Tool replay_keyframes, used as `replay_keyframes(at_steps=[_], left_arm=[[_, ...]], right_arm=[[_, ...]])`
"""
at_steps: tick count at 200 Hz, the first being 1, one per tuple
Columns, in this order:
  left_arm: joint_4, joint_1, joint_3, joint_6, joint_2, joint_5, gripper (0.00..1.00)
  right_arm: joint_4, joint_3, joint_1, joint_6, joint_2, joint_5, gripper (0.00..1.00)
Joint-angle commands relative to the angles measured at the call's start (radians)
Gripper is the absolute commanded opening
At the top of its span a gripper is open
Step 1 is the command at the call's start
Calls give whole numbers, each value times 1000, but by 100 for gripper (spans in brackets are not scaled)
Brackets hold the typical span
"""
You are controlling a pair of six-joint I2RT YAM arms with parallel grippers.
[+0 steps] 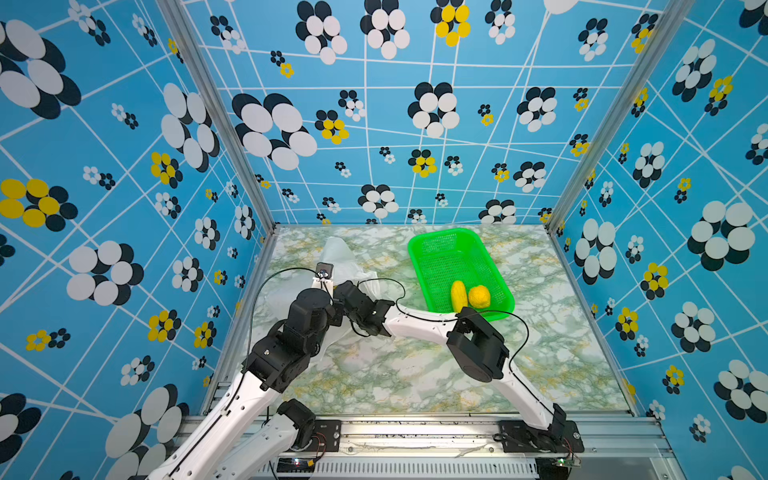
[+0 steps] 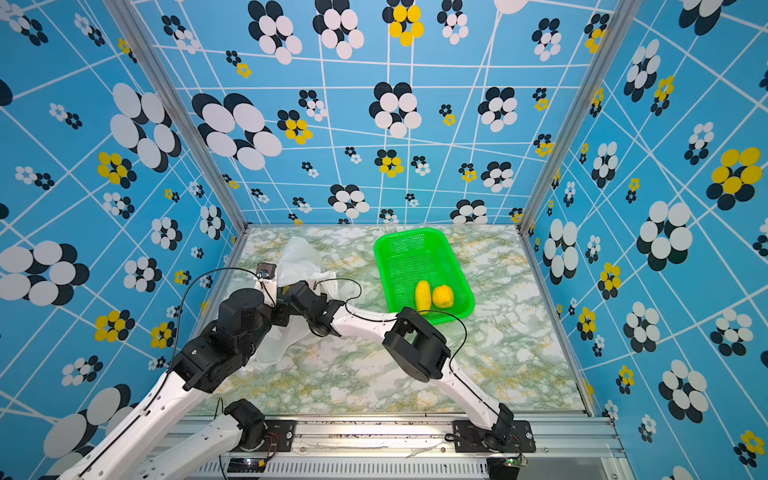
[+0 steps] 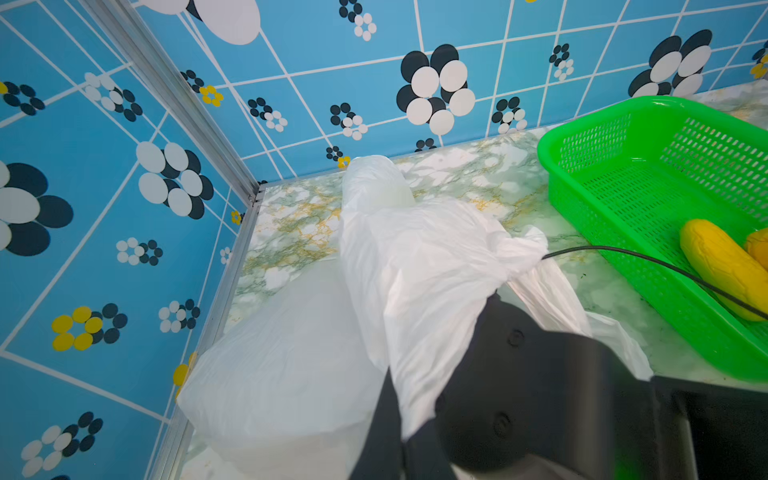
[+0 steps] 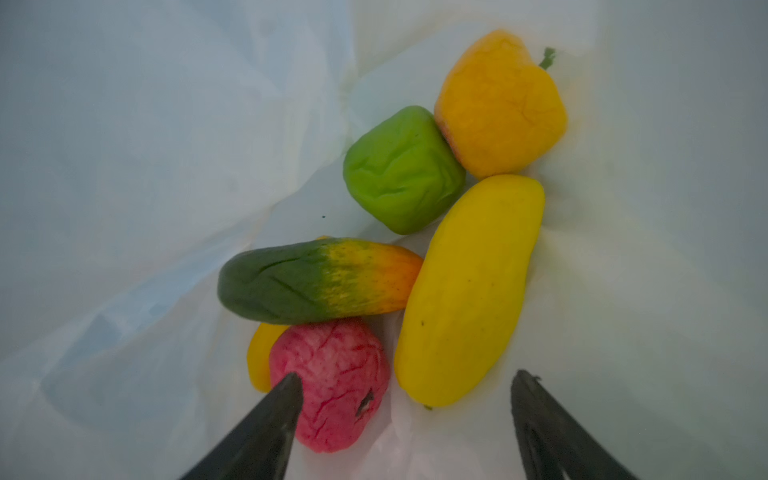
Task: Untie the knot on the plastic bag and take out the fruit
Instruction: 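Grasp the yellow fruit inside the bag with the right gripper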
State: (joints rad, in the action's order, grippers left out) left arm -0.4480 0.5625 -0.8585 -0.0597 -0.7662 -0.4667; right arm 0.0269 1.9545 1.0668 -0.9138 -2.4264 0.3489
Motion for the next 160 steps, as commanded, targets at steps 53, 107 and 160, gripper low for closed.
replay_keyframes(at_steps=[53, 107, 160], left_arm=[[13, -9, 12, -5, 22, 16, 0], [15, -9, 13, -3, 30, 12, 0], [15, -9, 14, -3, 27, 6, 0]], right_arm=[[357, 378, -27, -45, -246, 75, 88], [387, 455, -50, -42, -316, 21, 79], [319, 325, -49, -5, -203, -15, 51]])
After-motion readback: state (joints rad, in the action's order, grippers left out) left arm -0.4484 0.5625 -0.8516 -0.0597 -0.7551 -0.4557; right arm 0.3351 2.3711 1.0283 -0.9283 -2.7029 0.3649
